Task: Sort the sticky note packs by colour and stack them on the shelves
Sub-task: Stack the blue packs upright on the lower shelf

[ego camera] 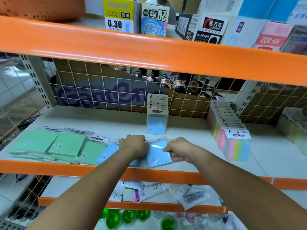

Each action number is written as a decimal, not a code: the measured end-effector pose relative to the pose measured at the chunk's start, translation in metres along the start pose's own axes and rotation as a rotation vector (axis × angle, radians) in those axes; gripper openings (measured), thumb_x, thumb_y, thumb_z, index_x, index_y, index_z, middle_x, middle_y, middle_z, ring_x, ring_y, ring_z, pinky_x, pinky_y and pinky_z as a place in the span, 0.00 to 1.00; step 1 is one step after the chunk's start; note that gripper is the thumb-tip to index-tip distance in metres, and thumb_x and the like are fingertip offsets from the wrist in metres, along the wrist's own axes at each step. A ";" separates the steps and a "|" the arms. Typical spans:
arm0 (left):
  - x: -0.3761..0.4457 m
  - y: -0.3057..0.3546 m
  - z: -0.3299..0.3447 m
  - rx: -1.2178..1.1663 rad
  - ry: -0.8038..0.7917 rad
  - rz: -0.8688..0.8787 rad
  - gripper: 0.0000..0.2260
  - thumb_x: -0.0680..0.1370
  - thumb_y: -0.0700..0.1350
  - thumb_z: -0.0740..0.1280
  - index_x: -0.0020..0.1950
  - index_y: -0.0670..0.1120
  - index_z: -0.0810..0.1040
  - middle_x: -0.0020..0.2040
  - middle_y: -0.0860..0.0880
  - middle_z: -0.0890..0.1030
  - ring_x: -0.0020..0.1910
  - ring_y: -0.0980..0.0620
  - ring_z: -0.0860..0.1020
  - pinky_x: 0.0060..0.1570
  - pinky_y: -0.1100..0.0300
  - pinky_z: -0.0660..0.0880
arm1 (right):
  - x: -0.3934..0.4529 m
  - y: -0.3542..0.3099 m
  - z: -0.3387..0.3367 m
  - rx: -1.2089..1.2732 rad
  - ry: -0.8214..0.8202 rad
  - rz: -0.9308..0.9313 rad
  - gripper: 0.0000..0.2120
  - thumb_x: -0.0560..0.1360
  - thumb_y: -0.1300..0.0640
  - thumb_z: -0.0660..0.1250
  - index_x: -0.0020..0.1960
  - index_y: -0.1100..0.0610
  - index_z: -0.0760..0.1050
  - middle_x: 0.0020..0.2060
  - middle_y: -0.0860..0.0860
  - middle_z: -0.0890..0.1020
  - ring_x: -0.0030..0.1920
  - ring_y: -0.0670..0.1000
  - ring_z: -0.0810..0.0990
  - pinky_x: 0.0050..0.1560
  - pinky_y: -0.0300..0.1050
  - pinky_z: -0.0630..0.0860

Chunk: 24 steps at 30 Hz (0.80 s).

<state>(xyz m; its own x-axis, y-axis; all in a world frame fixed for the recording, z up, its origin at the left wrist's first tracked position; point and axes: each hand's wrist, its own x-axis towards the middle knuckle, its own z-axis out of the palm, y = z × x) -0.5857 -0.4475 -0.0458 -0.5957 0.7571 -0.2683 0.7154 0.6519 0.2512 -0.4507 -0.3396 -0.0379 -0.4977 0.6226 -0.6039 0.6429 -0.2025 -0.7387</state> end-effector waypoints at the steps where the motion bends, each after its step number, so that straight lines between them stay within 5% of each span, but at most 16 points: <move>1: 0.003 0.000 -0.001 -0.006 -0.006 -0.014 0.16 0.80 0.55 0.54 0.62 0.50 0.74 0.62 0.46 0.76 0.64 0.45 0.69 0.61 0.51 0.63 | -0.001 -0.001 -0.006 0.017 0.003 -0.012 0.08 0.75 0.65 0.69 0.53 0.60 0.75 0.45 0.56 0.83 0.38 0.49 0.83 0.32 0.40 0.80; 9: 0.019 0.009 -0.005 -0.435 0.054 -0.059 0.09 0.77 0.56 0.63 0.48 0.52 0.77 0.45 0.52 0.78 0.50 0.48 0.74 0.61 0.53 0.66 | 0.009 -0.011 -0.023 0.126 0.079 -0.209 0.08 0.77 0.65 0.67 0.56 0.64 0.76 0.51 0.60 0.83 0.40 0.50 0.83 0.35 0.41 0.81; 12: 0.025 0.017 -0.001 -0.548 0.072 -0.018 0.09 0.75 0.49 0.66 0.55 0.50 0.77 0.50 0.50 0.81 0.55 0.45 0.77 0.60 0.51 0.71 | 0.019 -0.017 -0.020 0.121 0.194 -0.257 0.02 0.76 0.65 0.68 0.47 0.61 0.75 0.50 0.63 0.82 0.45 0.56 0.80 0.51 0.52 0.80; 16: 0.029 0.028 0.002 -0.545 0.125 0.003 0.15 0.75 0.43 0.64 0.62 0.50 0.71 0.49 0.48 0.82 0.53 0.43 0.78 0.56 0.50 0.72 | 0.038 -0.020 -0.010 -0.043 0.370 -0.356 0.01 0.73 0.60 0.69 0.45 0.56 0.78 0.46 0.59 0.84 0.46 0.59 0.82 0.51 0.56 0.81; 20: 0.038 0.029 0.009 -0.538 0.164 0.027 0.26 0.73 0.38 0.59 0.71 0.52 0.63 0.57 0.43 0.77 0.55 0.39 0.76 0.56 0.47 0.73 | 0.046 -0.024 -0.005 -0.252 0.461 -0.451 0.11 0.76 0.57 0.65 0.58 0.53 0.77 0.46 0.54 0.83 0.45 0.55 0.79 0.43 0.41 0.71; 24: 0.044 0.031 0.016 -0.534 0.208 0.013 0.28 0.74 0.37 0.57 0.74 0.51 0.60 0.59 0.40 0.67 0.54 0.35 0.74 0.59 0.45 0.72 | 0.055 -0.023 0.002 -0.294 0.462 -0.476 0.17 0.76 0.59 0.65 0.64 0.50 0.74 0.49 0.54 0.82 0.44 0.51 0.74 0.41 0.37 0.65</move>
<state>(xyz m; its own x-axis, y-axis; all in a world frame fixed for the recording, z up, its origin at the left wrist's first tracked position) -0.5839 -0.3944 -0.0650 -0.6859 0.7225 -0.0869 0.4720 0.5325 0.7026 -0.4940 -0.3017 -0.0549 -0.5080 0.8614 -0.0009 0.5801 0.3413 -0.7396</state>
